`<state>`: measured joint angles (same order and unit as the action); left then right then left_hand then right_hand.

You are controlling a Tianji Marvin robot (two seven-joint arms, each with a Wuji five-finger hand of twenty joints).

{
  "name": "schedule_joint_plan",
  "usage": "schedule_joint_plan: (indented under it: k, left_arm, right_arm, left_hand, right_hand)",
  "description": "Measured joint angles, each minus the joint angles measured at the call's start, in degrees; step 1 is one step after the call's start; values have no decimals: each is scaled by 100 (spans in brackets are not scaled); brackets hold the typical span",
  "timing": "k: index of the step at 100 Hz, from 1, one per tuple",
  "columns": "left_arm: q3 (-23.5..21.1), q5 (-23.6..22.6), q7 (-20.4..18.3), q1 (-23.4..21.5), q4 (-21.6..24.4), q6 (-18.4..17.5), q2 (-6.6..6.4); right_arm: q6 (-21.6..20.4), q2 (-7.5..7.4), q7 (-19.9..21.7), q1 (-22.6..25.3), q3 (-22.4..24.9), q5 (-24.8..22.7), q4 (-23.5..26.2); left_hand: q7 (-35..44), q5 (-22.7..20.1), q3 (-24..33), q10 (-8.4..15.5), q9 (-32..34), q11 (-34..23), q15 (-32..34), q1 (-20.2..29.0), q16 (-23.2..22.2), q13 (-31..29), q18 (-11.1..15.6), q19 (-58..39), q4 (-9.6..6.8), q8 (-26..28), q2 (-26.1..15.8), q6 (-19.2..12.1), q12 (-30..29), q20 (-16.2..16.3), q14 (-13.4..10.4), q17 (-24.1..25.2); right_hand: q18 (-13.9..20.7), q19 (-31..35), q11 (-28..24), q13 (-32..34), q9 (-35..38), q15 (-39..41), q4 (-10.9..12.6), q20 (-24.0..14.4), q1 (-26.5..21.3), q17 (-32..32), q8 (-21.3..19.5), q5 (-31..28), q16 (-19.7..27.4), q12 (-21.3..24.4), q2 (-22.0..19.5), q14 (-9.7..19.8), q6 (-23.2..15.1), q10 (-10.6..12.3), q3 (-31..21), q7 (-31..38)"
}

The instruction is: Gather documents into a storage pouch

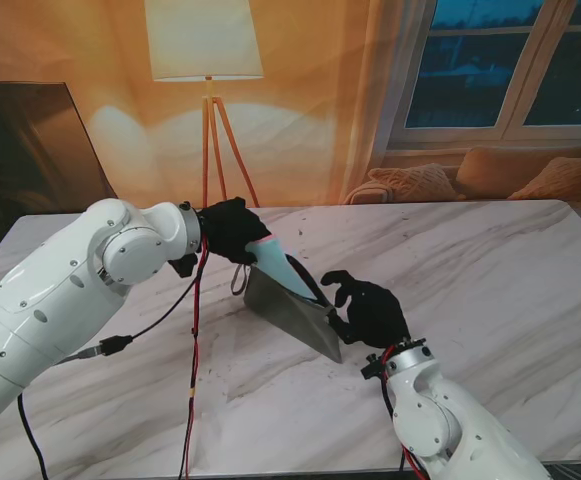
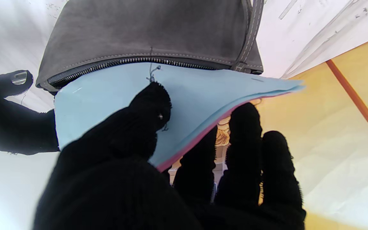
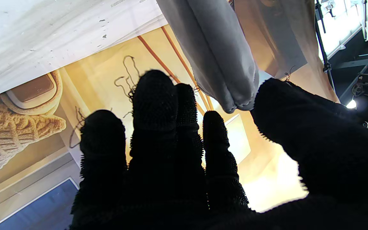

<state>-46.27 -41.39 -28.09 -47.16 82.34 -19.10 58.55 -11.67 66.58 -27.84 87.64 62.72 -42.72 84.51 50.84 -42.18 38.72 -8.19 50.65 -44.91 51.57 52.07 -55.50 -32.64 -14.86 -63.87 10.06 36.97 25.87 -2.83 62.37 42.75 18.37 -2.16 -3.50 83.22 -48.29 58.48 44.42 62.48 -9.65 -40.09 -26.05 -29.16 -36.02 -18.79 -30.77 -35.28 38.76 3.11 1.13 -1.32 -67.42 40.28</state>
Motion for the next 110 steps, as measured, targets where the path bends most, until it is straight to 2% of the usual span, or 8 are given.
schedule_joint_plan:
  k: [22,39,54,68,84,89,97,110]
  left_arm:
    - [143,-8,-6,113,-22,-125,-8]
    - [303,-111,61,227,-53,-189,-8]
    - [520,32,68,386,-132,-182,4]
    - [609,67,50,452,-144,-139,17]
    - [718,188,89,516,-227,-131,43]
    - [777,195,133,552,-275,-187,49]
    - [819,195,281,578,-353,-276,74]
    - [833,194,570,579,-469,-340,136]
  right_arm:
    - [214,1,45,27,-31,-22,62]
    - [233,-4,185,37,-56,14,86]
    - [253,-7,285,60,-56,75,133]
    - [239,-8,312,70,-48,87,143]
    - [220,-13,351,75,-47,105,153]
    - [220,-14,368,76,-47,111,159]
    - [225,-16,403,80,-48,130,175]
    - [241,-19,456,90,-49,158,204]
  left_hand:
    - [-30,0,0,-3,0,-22,52,0,-4,0,4,0,0,1,0,0,4,0,0,0]
    - [-30,0,2,-61,0,-307,273,-3,-190,0,10,0,0,-6,0,6,75,1,0,-1]
    - [-24,-7,287,-64,0,-537,399,-302,-296,-15,12,-56,0,-559,0,31,77,4,1,-61]
    - [-40,-22,291,-64,3,-667,477,-469,-343,-173,12,-113,-1,-888,0,136,77,7,3,-127]
    - [-119,-35,277,-66,-7,-661,341,-675,-286,-166,4,-116,-2,-935,-143,185,-220,7,7,-127]
    - [-190,-35,212,-68,-67,-513,138,-673,-142,-161,3,-116,-4,-935,-143,192,-345,7,7,-127]
    - [-310,-35,212,-68,-76,91,-240,-640,238,-127,-8,-116,-5,-936,-143,202,-600,7,5,-126]
    - [-333,-37,88,-73,169,581,-445,-121,654,-259,-91,-172,-5,-965,-157,199,-909,7,5,-331]
  right_hand:
    - [-11,0,-19,0,-2,0,0,0,29,50,-50,0,0,0,89,0,93,-8,0,67]
    - [-16,0,-20,0,-59,0,7,0,118,59,-51,0,0,0,89,0,99,-44,11,64]
    - [-18,1,-14,0,-59,0,4,0,130,60,-6,0,0,0,89,-8,119,-57,24,58]
    - [-19,1,-1,0,-59,0,4,0,130,62,-2,-19,0,0,87,-8,120,-58,26,0]
    - [-19,1,19,0,-59,0,4,0,130,64,2,-19,0,0,84,-8,120,-71,27,-2]
    - [-19,1,21,0,-59,0,4,0,130,65,3,-19,0,0,83,-8,120,-71,28,-3]
    - [-19,1,22,0,-59,0,4,0,130,73,4,-19,0,0,80,-8,114,-73,28,-4]
    - [-19,1,23,0,-59,0,4,0,130,92,8,-19,0,0,72,-8,101,-74,30,-20]
